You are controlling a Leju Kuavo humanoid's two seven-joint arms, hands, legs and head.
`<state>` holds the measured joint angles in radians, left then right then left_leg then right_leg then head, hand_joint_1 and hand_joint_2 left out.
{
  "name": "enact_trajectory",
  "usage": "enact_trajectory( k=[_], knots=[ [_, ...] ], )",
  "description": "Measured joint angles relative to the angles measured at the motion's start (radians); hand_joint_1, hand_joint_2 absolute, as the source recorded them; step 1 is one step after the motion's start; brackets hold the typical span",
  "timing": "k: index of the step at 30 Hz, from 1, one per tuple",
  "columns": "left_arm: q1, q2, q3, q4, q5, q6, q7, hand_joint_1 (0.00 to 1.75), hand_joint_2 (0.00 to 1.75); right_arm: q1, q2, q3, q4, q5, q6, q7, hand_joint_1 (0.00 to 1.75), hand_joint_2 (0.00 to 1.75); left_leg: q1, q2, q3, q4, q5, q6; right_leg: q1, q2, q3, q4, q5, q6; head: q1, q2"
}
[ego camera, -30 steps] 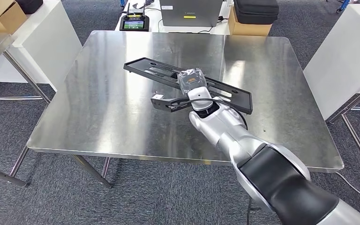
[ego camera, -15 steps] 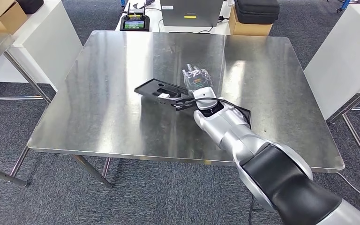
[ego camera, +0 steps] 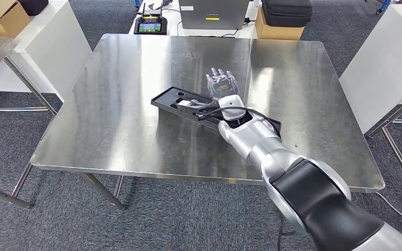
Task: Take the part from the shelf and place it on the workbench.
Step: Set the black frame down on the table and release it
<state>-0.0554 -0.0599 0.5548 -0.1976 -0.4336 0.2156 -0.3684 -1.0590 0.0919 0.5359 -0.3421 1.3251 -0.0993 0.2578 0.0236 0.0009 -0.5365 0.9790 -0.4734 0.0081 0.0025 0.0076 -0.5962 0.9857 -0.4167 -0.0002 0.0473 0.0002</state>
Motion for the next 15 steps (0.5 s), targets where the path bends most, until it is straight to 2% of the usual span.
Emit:
enact_trajectory(
  k=[3,7,8,12,15],
  knots=[
    [0.0,0.0,0.003,0.0,-0.005,0.002,0.001,0.0,0.0,0.0,0.006,-0.055,-0.014,-0.105,-0.048,-0.114,0.0,0.0,0.0,0.0,0.0,0.0,0.0,0.0,0.0,0.0,0.0,0.0,0.0,0.0,0.0,0.0],
    [0.0,0.0,0.008,0.0,-0.009,0.004,0.008,0.0,0.0,0.005,0.038,-0.196,-0.058,-0.332,0.006,-0.303,0.0,0.0,0.0,0.0,0.0,0.0,0.0,0.0,0.0,0.0,0.0,0.0,0.0,0.0,0.0,0.0],
    [-0.001,0.0,0.01,0.0,-0.011,0.004,0.009,0.0,0.0,0.007,0.047,-0.233,-0.07,-0.366,0.018,-0.33,0.0,0.0,0.0,0.0,0.0,0.0,0.0,0.0,0.0,0.0,0.0,0.0,0.0,0.0,0.0,0.0],
    [-0.001,0.0,0.014,0.0,-0.015,0.004,0.011,0.0,0.0,0.007,0.065,-0.31,-0.099,-0.393,0.032,-0.351,0.0,0.0,0.0,0.0,0.0,0.0,0.0,0.0,0.0,0.0,0.0,0.0,0.0,0.0,0.0,0.0],
    [-0.001,0.0,0.017,0.0,-0.015,0.009,0.011,0.0,0.0,0.013,0.078,-0.352,-0.119,-0.489,0.069,-0.422,0.0,1.31,0.0,0.001,0.0,0.0,0.0,0.0,0.0,0.0,0.0,0.0,0.0,0.0,0.0,0.0]
  ],
)
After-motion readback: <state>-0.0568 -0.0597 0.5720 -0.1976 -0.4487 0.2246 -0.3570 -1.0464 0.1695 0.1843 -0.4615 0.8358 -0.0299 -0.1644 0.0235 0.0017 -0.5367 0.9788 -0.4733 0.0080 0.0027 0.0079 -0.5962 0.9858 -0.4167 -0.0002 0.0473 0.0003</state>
